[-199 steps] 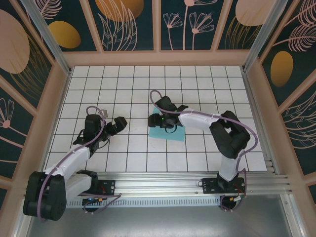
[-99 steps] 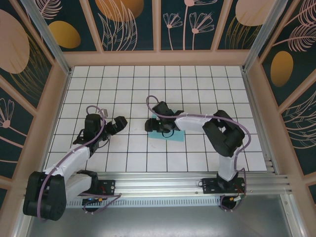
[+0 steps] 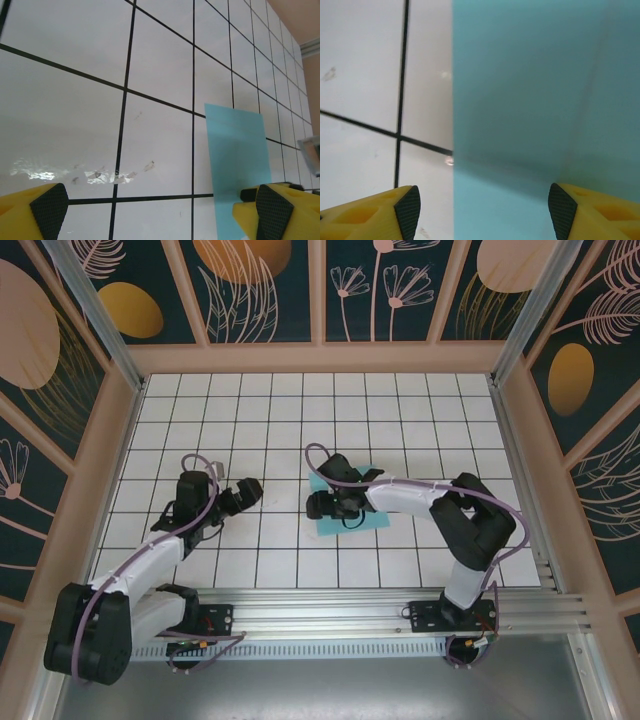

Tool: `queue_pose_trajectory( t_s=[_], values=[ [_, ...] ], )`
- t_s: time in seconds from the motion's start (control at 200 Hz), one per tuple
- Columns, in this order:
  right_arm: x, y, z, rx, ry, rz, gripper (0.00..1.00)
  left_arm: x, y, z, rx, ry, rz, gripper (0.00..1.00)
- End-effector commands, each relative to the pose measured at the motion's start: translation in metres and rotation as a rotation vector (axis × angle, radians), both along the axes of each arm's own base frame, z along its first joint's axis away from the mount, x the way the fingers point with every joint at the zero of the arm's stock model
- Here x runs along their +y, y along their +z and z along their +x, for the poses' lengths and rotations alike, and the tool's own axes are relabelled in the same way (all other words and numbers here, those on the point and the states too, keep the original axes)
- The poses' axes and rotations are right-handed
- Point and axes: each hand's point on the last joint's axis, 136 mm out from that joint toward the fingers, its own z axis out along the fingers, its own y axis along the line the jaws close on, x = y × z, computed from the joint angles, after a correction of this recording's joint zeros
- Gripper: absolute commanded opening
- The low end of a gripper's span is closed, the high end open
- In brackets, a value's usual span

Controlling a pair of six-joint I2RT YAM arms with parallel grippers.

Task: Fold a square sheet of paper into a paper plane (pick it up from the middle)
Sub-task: Move the square sheet of paper to the center of the table.

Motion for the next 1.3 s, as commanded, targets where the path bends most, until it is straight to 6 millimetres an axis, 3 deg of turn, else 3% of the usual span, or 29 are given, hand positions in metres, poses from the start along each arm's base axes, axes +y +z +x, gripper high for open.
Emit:
queue_pose_trajectory(
  t_s=[0.0, 0.125, 0.365, 0.761, 1.021, 1.296],
  values=[
    [-0.031, 0.027, 0.026, -0.084, -0.145, -0.109, 0.73, -0.017, 0.01, 0.007, -0.032, -0.039, 0.02, 0.99],
    [-0.051, 0.033, 0.041, -0.128, -0.21, -0.2, 0.76, -0.034, 0.01, 0.008, -0.035, -0.051, 0.024, 0.98],
    [-0.058, 0.024, 0.049, -0.133, -0.193, -0.224, 0.81, -0.064, 0.017, 0.007, -0.077, -0.097, 0.07, 0.99],
    [-0.049, 0.002, 0.048, -0.043, -0.148, -0.249, 0.83, -0.046, 0.013, 0.009, -0.129, -0.019, 0.117, 0.99],
    [-0.051, 0.0, 0.054, -0.042, -0.159, -0.273, 0.87, -0.059, 0.017, 0.008, -0.142, -0.072, 0.065, 0.99],
    [-0.053, -0.009, 0.046, 0.006, -0.117, -0.279, 0.87, -0.079, 0.012, 0.008, -0.091, -0.14, -0.002, 0.99]
  ],
)
